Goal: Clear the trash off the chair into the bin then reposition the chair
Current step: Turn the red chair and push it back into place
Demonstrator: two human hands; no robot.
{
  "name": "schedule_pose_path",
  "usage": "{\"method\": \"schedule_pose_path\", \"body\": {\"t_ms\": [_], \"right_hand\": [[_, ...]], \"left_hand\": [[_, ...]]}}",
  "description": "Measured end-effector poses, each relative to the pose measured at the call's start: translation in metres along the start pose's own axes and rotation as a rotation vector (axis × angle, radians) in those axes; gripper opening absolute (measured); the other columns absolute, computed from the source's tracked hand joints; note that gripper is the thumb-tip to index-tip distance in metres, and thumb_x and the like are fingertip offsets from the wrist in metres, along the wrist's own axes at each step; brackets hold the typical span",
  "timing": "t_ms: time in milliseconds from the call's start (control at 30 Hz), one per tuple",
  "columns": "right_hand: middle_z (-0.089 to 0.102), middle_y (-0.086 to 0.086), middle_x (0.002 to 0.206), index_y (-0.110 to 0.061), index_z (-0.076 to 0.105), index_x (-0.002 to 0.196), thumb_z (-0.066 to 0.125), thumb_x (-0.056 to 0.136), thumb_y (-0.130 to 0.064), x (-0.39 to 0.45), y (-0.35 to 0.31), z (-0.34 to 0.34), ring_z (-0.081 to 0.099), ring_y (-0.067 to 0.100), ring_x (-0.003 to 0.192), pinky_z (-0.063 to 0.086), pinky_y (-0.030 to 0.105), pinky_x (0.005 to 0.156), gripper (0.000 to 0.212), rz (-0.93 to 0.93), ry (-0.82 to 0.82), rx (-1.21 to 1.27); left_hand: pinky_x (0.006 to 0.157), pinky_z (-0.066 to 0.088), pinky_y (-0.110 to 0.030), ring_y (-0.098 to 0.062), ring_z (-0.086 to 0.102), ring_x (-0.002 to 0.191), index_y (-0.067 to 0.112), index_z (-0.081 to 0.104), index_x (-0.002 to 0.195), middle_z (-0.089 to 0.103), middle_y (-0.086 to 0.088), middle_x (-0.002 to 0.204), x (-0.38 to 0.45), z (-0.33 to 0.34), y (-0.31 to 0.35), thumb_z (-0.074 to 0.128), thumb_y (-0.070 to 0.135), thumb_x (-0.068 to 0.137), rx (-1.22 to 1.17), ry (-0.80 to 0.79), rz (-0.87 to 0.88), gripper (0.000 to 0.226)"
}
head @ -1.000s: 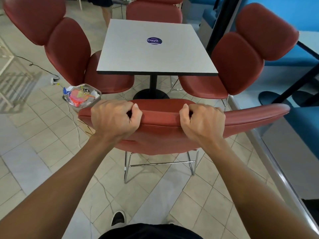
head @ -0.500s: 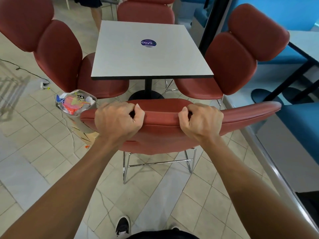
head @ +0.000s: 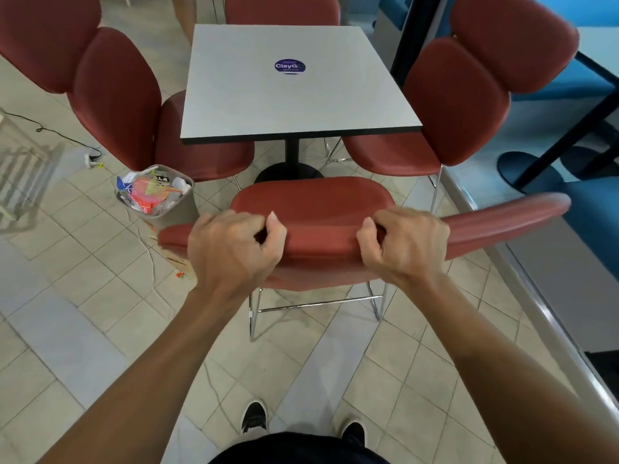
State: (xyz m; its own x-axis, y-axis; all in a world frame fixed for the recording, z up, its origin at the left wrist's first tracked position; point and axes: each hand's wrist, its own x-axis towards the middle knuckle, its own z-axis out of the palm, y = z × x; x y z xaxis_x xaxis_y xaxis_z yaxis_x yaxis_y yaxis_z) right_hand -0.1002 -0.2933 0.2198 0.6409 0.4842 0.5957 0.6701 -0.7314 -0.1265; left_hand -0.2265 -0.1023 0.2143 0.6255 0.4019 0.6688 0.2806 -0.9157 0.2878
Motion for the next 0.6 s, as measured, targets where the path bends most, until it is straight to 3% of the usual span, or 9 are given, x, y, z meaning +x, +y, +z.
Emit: {"method": "schedule_pose_path", "body": {"t_ms": [133, 233, 367, 467, 600], "right_hand": [[0.041, -0.002, 0.044, -0.013, 0.036, 0.048, 0.045, 0.079, -0.038, 0.030, 0.002, 0.006, 0.038, 0.019, 0.040, 0.010, 0.018, 0.047, 0.041, 0.016, -0.066, -0.004], [0.037, -0.004, 0.044, -0.017, 0.032, 0.048, 0.044, 0.078, -0.035, 0.032, 0.009, 0.011, 0.037, 0.018, 0.039, 0.008, 0.018, 0.047, 0.038, -0.011, -0.029, 0.011], [0.038, -0.005, 0.045, -0.017, 0.033, 0.048, 0.041, 0.079, -0.035, 0.030, 0.017, 0.008, 0.038, 0.020, 0.040, 0.016, 0.022, 0.049, 0.036, 0.009, -0.021, 0.022], [0.037, -0.004, 0.046, -0.018, 0.032, 0.049, 0.039, 0.079, -0.035, 0.027, 0.015, 0.003, 0.036, 0.020, 0.044, 0.020, 0.024, 0.050, 0.035, 0.048, -0.044, 0.024], [0.045, -0.003, 0.053, -0.018, 0.040, 0.053, 0.034, 0.075, -0.039, 0.029, 0.008, -0.002, 0.042, 0.021, 0.054, 0.030, 0.027, 0.053, 0.031, 0.151, -0.124, -0.010]], "left_hand": [[0.060, 0.038, -0.032, -0.024, 0.039, 0.041, 0.011, 0.052, 0.045, 0.047, -0.002, 0.041, 0.027, 0.009, 0.001, 0.054, 0.030, 0.086, 0.002, -0.029, -0.110, 0.046], [0.056, 0.027, -0.026, -0.019, 0.036, 0.040, 0.013, 0.050, 0.044, 0.041, 0.002, 0.040, 0.029, 0.011, 0.006, 0.056, 0.027, 0.086, -0.015, -0.027, -0.070, 0.045], [0.058, 0.028, -0.026, -0.018, 0.034, 0.041, 0.014, 0.049, 0.044, 0.035, 0.006, 0.041, 0.029, 0.005, 0.017, 0.053, 0.030, 0.088, -0.020, -0.083, -0.048, 0.046], [0.064, 0.037, -0.031, -0.018, 0.038, 0.046, 0.017, 0.050, 0.051, 0.040, 0.006, 0.046, 0.030, -0.003, 0.021, 0.047, 0.036, 0.091, -0.054, -0.207, -0.037, 0.045], [0.068, 0.034, -0.032, -0.020, 0.043, 0.055, 0.017, 0.057, 0.062, 0.048, 0.005, 0.053, 0.038, -0.013, 0.017, 0.041, 0.043, 0.094, -0.092, -0.325, 0.008, 0.044]]}}
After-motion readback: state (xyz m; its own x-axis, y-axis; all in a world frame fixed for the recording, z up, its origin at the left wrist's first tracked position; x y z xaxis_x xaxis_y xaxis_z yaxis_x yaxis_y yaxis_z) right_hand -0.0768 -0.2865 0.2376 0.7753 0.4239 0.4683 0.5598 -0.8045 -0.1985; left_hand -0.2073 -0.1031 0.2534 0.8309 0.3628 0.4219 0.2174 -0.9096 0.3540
